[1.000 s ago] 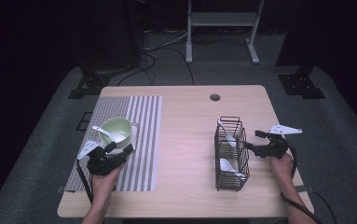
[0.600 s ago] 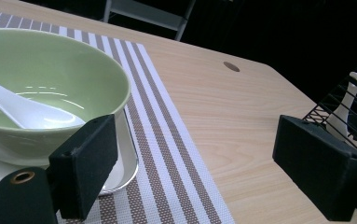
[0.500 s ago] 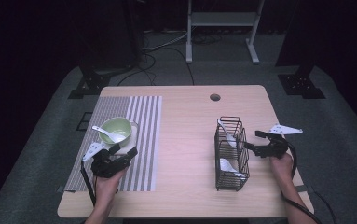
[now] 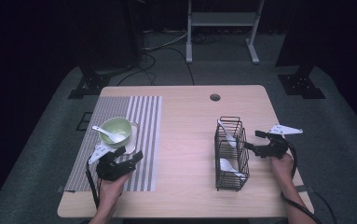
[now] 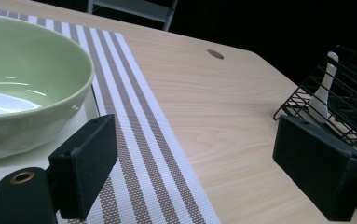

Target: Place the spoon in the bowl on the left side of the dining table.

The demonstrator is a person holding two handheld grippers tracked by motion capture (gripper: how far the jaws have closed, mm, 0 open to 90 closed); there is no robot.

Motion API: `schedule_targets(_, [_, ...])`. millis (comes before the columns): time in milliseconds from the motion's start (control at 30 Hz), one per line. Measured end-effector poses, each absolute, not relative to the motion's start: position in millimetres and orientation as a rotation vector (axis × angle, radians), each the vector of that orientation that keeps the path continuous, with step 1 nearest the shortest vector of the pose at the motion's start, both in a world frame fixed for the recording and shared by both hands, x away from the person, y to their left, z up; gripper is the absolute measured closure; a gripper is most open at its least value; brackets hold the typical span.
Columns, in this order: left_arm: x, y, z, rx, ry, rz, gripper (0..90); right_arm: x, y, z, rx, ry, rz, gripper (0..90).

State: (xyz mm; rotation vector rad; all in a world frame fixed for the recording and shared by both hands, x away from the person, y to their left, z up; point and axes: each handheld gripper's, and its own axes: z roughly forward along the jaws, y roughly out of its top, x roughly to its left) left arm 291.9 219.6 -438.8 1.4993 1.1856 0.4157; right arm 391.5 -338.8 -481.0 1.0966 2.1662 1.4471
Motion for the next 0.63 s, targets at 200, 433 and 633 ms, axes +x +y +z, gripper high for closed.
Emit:
schedule_targets(200, [292.3,217.2,-440.5,1.513,1.182,0.421,10.1,391.4,-338.6,-481.0,1.096,2.168,1.445,12.3])
schedule_targets(433, [293.3,217.0,-442.0,1.516,1.178,0.421,10.1,391.3,-338.5,-481.0,1.095,2.168,1.445,12.3])
schedule_targets(633, [293.7,214.0,-442.0,1.53,1.146,0.436,10.1,391.6,-339.1,-481.1,1.093,2.167,1.454,12.3])
